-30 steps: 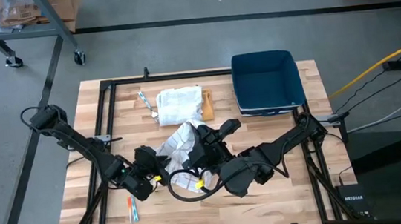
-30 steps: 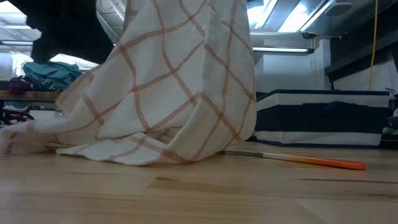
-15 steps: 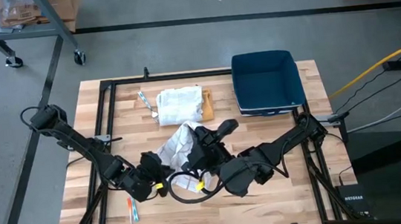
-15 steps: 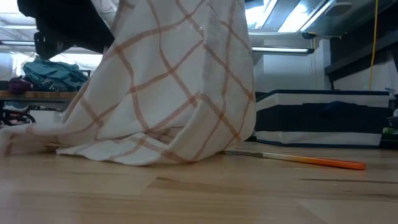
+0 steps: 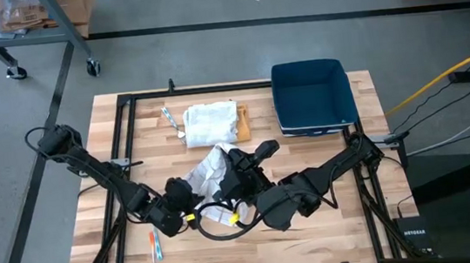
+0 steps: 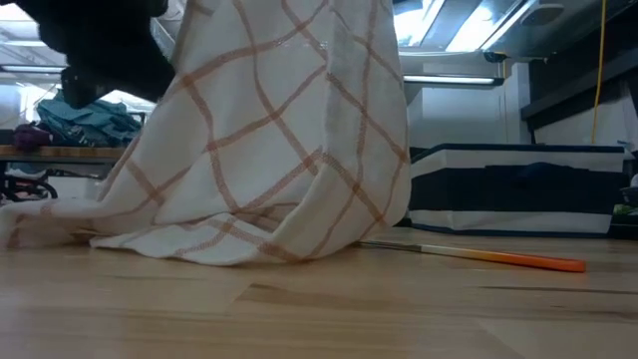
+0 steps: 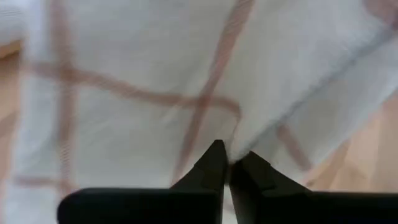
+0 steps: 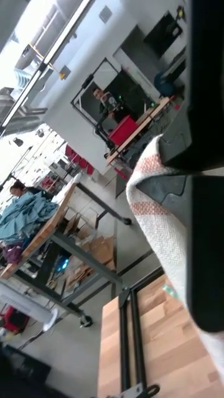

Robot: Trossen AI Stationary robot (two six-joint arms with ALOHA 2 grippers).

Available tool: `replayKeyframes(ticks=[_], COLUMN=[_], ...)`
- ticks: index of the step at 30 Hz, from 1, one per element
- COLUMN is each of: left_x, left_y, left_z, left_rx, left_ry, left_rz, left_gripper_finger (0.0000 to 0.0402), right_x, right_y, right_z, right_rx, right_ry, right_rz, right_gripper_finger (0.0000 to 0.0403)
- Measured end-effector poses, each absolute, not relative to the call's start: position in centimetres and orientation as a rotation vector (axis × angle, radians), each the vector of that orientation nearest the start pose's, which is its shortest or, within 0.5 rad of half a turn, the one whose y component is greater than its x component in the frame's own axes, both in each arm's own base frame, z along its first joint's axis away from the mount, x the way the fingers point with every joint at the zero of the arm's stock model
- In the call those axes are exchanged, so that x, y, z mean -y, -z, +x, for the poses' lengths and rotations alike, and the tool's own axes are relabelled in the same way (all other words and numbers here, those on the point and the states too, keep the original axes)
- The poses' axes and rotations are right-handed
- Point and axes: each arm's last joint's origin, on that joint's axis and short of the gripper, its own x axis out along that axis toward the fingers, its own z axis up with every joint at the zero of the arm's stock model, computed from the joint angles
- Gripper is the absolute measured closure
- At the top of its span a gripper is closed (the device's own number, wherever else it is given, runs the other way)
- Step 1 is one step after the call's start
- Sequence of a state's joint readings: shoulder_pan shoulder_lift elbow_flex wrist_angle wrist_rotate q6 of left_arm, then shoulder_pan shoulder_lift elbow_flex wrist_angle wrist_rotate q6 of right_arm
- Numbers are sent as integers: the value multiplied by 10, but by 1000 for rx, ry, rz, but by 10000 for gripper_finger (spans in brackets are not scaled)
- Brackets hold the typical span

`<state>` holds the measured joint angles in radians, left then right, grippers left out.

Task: Fold towel
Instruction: Fold the white patterned towel

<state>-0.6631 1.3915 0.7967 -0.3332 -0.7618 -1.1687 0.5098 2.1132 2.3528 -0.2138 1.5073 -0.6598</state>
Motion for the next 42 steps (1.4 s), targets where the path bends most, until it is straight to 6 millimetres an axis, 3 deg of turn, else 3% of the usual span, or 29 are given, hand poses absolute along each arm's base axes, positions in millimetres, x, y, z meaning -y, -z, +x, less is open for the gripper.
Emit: replayKeyframes(ticks=[8, 18, 27, 32, 37, 42], left_x=[130, 105, 107, 113, 115, 122], left_y=[-198, -210, -210, -209, -204, -194], left_z=[198, 175, 180, 184, 188, 198], left_rx=[-644, -679, -709, -774, -775, -757], left_ry=[-618, -740, -693, -601, -619, -619], left_rz=[-428, -245, -245, -289, -318, -355], left_gripper_finger=[397, 398, 392, 347, 289, 262], right_x=[-198, -200, -200, -200, -200, -200], right_y=[-440, -430, -429, -429, -429, -429], right_z=[404, 403, 404, 404, 404, 404], right_rx=[-347, -315, -306, -305, -304, -304], right_ry=[966, 900, 870, 870, 870, 870], right_rz=[-622, -567, -551, -550, -548, -547], right_gripper_finger=[402, 402, 402, 402, 402, 402])
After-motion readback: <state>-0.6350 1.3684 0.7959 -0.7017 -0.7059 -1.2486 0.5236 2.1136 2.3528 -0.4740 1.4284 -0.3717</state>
